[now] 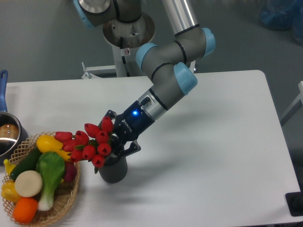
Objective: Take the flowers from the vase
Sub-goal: 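Close the gripper on the tulip stems, then lift the gripped tulips up out of the grey vase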
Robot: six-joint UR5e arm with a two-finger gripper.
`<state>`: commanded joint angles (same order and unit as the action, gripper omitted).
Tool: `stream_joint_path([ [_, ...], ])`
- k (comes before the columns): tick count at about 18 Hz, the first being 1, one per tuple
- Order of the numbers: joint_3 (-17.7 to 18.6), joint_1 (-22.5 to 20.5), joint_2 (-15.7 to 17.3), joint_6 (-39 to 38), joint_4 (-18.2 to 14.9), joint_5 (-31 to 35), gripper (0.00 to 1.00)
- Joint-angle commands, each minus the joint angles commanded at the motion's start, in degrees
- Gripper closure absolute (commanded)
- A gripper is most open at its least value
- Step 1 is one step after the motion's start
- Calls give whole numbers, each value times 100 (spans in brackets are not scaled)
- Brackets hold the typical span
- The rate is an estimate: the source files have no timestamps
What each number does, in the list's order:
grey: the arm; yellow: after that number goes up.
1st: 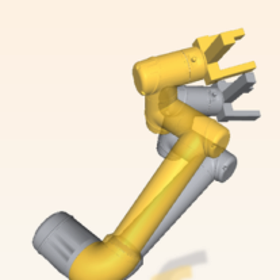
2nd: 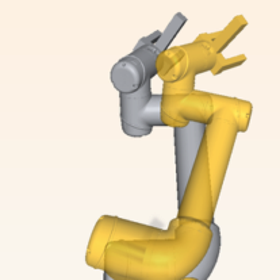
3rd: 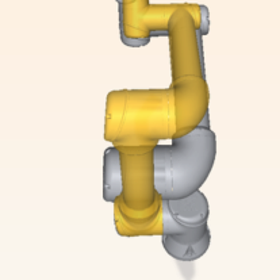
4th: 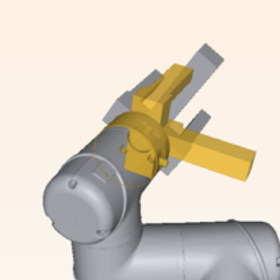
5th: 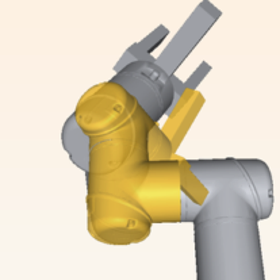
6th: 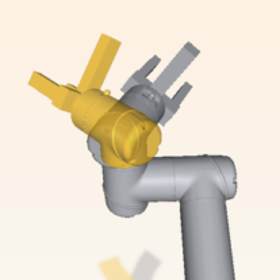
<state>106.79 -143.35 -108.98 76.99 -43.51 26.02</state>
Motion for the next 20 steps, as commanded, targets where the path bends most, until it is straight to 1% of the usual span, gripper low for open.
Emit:
stream_joint_path([
  [3,0,0,9,-53,0,0,72],
  [9,-9,-53,61,-70,0,-35,72],
  [11,-17,-79,184,-210,0,-53,72],
  [20,-35,-202,580,-843,0,-597,72],
])
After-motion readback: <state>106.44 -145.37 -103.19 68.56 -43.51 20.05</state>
